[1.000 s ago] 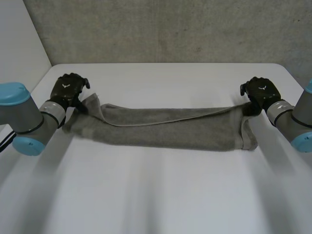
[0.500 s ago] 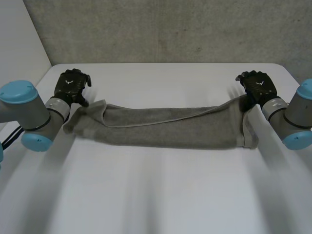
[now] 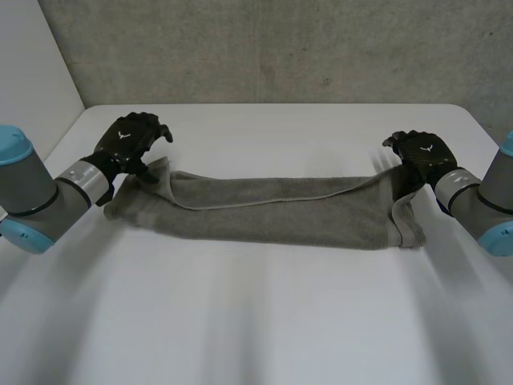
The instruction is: Fold the towel.
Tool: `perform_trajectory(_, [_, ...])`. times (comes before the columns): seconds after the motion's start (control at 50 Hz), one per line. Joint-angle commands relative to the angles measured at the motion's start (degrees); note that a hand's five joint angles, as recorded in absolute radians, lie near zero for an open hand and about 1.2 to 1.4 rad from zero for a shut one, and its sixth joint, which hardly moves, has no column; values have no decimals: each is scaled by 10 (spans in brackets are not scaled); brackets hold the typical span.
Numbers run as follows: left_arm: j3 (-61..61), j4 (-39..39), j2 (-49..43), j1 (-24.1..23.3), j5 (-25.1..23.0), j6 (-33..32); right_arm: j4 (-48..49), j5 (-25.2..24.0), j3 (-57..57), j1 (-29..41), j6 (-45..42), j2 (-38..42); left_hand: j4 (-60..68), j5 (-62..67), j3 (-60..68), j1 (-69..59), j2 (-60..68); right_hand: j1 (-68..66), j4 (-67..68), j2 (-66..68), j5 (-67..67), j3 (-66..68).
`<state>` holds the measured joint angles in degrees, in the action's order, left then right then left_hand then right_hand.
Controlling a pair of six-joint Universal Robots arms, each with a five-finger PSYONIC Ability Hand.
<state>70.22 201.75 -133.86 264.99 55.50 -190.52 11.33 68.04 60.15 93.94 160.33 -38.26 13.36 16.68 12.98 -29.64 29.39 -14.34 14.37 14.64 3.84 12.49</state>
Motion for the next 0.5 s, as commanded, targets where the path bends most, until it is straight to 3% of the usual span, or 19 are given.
perform_trajectory(0.02, [7,-1,-3,2,-27,-47,0,0,2,-1,0,0,-34,-8,-30,38,-35,43,-44,-46,-38,-25])
perform_trajectory(0.2, [0,2,-27,-4,-28,-118,-4,0,5,2,0,0,-34,-8,-30,38,-35,43,-44,-46,-38,-25])
perform_trajectory(0.42, [-34,3,-61,-21,-32,-140,-6,0,14,2,-12,0,-34,37,-30,-8,10,43,-44,-46,-38,-25])
perform_trajectory(0.46, [-50,3,-73,-23,-30,-143,-6,0,14,2,-19,0,-34,216,-30,-186,189,43,-44,-46,-38,-25])
perform_trajectory(0.48, [-50,3,-73,-23,-30,-143,-6,0,14,2,-19,0,-34,217,-30,-188,190,43,-44,-46,-38,-25])
perform_trajectory(0.5, [-56,3,-76,-23,-28,-144,-6,1,15,1,-26,0,-34,345,-30,-316,318,43,-44,-46,-38,-25])
